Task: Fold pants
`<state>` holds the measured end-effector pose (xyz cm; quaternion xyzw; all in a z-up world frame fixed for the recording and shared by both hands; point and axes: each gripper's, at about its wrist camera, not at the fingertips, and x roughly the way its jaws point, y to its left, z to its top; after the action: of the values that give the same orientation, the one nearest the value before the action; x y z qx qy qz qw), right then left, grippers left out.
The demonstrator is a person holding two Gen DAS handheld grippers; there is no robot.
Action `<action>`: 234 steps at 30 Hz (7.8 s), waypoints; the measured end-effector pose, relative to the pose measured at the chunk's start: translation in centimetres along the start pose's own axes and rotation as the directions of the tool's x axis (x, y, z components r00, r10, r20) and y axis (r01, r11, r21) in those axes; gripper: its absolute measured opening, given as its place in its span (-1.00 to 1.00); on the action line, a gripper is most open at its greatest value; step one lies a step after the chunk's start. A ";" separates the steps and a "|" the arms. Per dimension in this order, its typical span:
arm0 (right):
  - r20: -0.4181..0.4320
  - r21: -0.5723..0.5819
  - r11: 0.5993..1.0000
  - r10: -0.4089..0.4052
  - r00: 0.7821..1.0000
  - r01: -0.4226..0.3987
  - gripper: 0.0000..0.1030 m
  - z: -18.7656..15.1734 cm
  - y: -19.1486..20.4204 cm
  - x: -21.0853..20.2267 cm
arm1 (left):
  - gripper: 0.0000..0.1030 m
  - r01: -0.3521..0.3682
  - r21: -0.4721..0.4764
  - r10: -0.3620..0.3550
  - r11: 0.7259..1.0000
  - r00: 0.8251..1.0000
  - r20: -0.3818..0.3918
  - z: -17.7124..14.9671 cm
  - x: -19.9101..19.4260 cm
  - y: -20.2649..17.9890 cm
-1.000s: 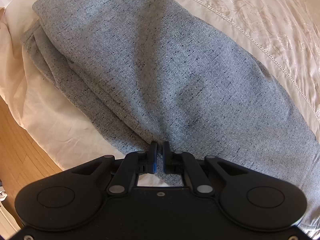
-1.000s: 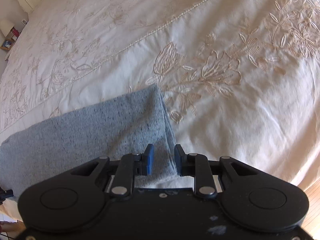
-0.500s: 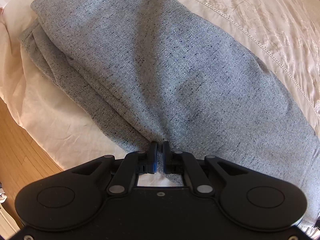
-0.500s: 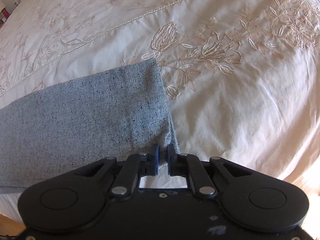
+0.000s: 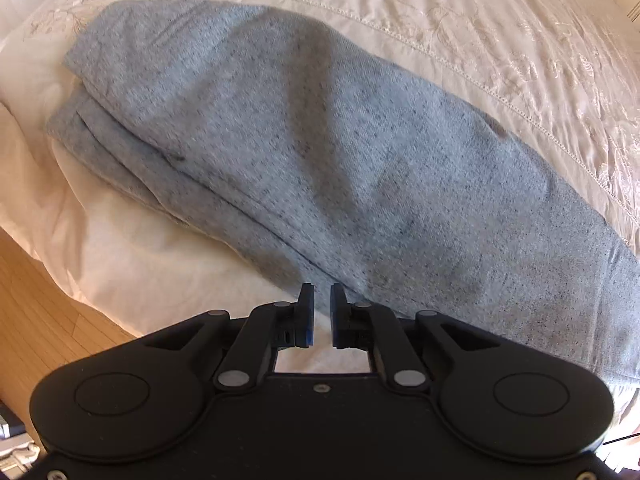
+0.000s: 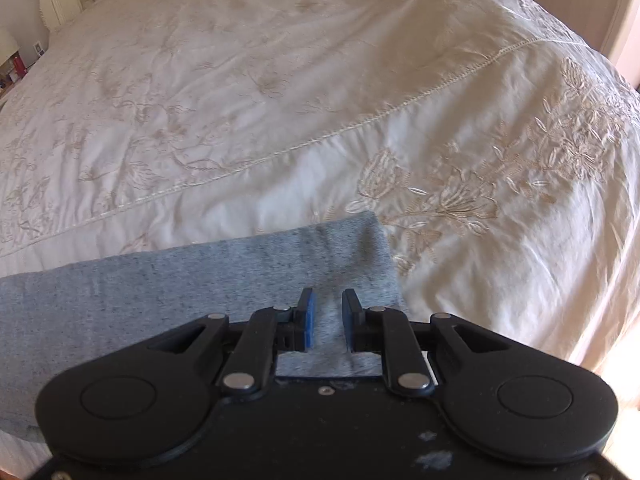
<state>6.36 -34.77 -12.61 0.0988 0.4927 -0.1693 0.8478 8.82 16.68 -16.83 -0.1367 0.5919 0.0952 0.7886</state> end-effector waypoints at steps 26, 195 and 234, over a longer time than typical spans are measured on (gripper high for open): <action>-0.273 -0.675 0.606 0.324 0.906 -0.420 -0.46 -16.8 48.0 -4.6 | -0.13 0.028 0.167 -0.042 0.986 0.996 0.081 16.9 0.4 19.6; -0.469 -0.487 0.617 0.412 0.781 -0.618 -0.40 3.2 52.7 9.0 | -0.54 0.081 0.031 -0.079 0.996 0.995 -0.053 13.9 5.0 14.3; -0.399 -0.408 0.737 0.387 0.832 -0.539 -0.77 -2.4 50.2 6.7 | -0.54 -0.010 0.125 0.002 0.992 0.998 0.063 17.4 4.0 13.3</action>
<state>26.82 11.05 -19.57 0.0176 0.5961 0.2004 0.7773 21.63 34.90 -17.50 -0.0824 0.5722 0.0645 0.8134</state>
